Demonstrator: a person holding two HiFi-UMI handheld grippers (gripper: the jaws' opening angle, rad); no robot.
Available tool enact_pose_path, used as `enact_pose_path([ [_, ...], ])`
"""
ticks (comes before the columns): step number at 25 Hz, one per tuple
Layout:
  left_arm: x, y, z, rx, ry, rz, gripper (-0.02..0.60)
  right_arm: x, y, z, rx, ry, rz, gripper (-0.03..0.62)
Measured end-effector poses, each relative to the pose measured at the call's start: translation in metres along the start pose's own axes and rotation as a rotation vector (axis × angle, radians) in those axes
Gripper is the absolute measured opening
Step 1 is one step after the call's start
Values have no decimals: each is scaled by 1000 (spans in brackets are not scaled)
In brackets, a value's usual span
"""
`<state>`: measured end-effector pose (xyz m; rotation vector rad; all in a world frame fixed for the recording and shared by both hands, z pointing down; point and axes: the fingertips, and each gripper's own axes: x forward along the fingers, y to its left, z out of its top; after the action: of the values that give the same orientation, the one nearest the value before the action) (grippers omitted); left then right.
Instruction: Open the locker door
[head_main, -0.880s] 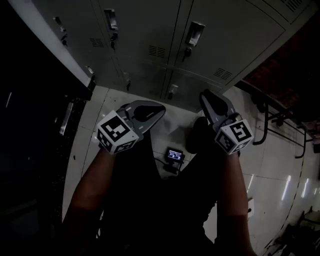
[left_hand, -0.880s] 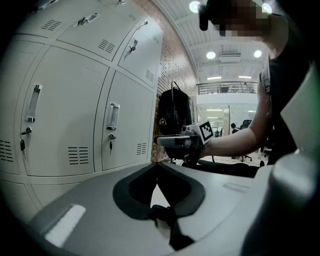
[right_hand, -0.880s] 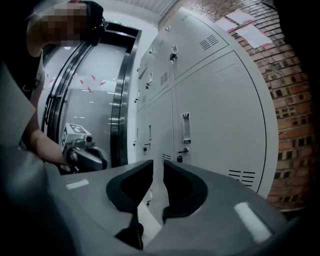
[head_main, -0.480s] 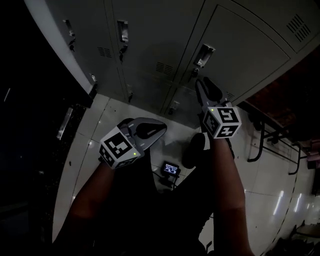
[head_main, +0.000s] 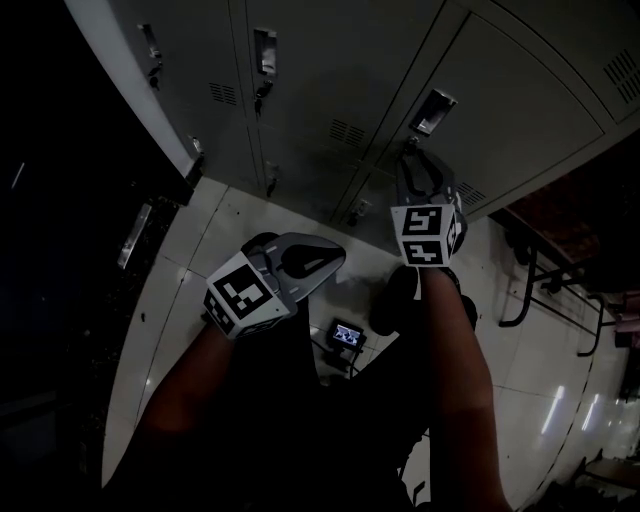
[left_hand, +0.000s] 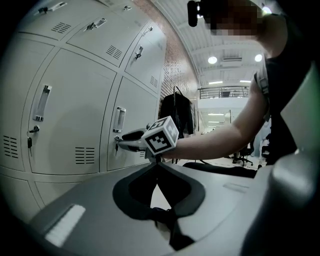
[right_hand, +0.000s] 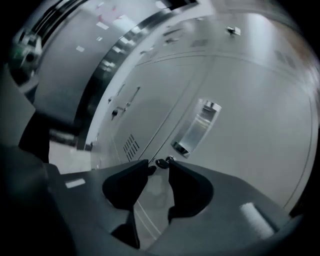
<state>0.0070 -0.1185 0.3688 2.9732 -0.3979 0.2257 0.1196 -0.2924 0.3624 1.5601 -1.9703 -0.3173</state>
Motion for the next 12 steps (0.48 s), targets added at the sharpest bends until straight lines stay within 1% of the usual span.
enact_pose_path([
  [1,0,0,0,-2,1,1,11,2,6,-1,-197,39,-26,132],
  [2,-1,0,-1,-4,2,0,11,4,10,-1,-356,69,-47,130],
  [4,-1,-1,-1,-6,4,0,11,8,13,-3,-577,109,-78,127],
  [6,-1,1,1,-2,-4,-1,11,15,9,-3,-774,152,-117,85],
  [7,-1,1,2,-1,-7,-2,11,18,7,-4,-844,171,-131,72],
  [9,-1,0,2,-2,-9,-5,11,20,7,-6,-925,189,-142,54],
  [10,-1,0,2,-3,-7,-5,11,21,8,-6,-942,191,-142,51],
  [12,-1,1,1,-2,-5,-4,11,21,8,-5,-941,192,-140,45],
])
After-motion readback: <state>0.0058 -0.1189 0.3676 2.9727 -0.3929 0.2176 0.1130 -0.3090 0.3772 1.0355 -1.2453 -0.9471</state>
